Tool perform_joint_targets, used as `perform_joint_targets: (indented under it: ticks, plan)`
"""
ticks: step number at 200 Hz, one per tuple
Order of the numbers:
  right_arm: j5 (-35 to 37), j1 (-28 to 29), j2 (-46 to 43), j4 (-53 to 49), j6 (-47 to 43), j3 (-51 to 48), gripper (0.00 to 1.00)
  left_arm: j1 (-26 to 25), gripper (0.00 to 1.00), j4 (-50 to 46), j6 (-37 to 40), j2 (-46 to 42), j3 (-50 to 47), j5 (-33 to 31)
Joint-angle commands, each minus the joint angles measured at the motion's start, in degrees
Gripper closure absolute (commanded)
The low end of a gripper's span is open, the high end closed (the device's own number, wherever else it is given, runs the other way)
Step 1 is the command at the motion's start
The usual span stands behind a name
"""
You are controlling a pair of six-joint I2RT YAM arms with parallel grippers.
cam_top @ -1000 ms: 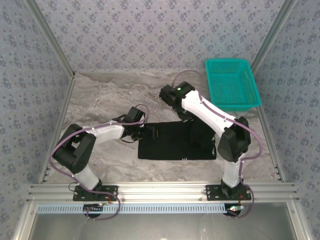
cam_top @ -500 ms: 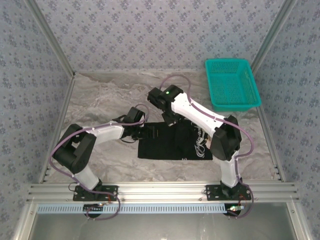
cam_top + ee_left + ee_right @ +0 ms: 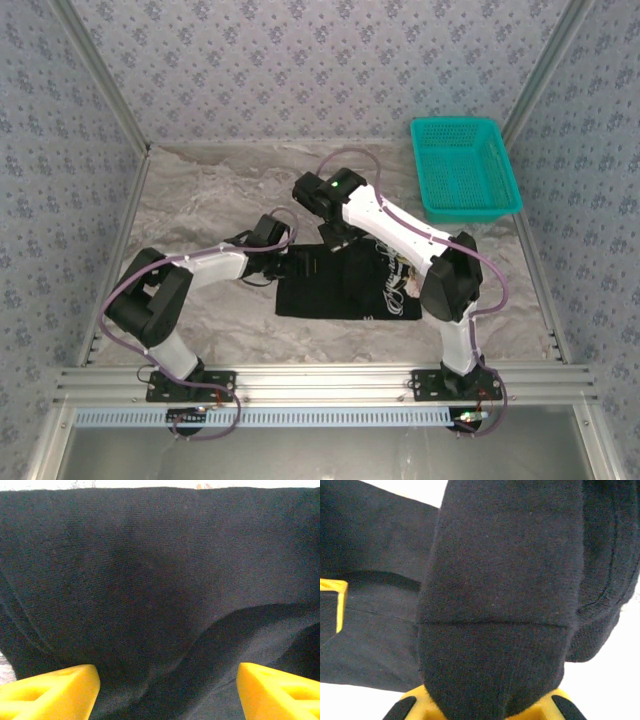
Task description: Fold the inside-out t-shirt
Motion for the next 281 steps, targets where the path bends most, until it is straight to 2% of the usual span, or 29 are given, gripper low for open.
perform_joint_targets:
  ticks: [1,70,88,129,165,200,225,250,266,281]
  plan:
    - [-1.5,0.6,1.5,0.3,0.1,2.3,1.00,0.3,0.25,-3.3,0.7,2.4,-3.0,-2.3]
    - [-5.0,1.0,5.1,3.2,0.1,2.0,1.00,0.3,0.25,-3.2,0.7,2.1,-3.3,-2.6]
    - [-7.0,0.9,6.0,5.9,0.2,1.3,0.97,0.2,0.25,-3.6,0.6,1.8,-3.4,-3.2]
    - [-18.8,0.6,5.8,15.8,0.4,-2.8,0.83,1.1,0.24,-4.3,-3.1,-2.0,-5.3,-6.6]
    - [-29.1,-0.1,2.2,27.3,2.4,-8.8,0.67,7.0,0.24,-3.9,-8.0,-10.6,-11.1,-9.6]
    - [-36.3,-0.1,0.1,39.4,3.6,-13.8,0.52,12.0,0.22,-5.4,-7.2,-18.6,-13.0,-11.0]
    - [-41.5,0.0,0.3,44.3,3.9,-14.4,0.47,14.6,0.21,-7.9,-5.7,-21.0,-12.2,-10.9]
    - [-42.4,-0.1,-2.3,44.9,3.1,-15.1,0.45,17.9,0.21,-8.4,-4.9,-21.4,-11.8,-9.9]
    - [-39.2,-0.9,-5.9,43.6,1.0,-17.2,0.45,19.0,0.21,-7.4,-3.9,-21.4,-10.6,-6.8]
    - [-36.0,-2.2,-9.7,41.7,-0.8,-20.8,0.45,18.7,0.21,-4.7,-2.7,-21.3,-9.4,-1.3]
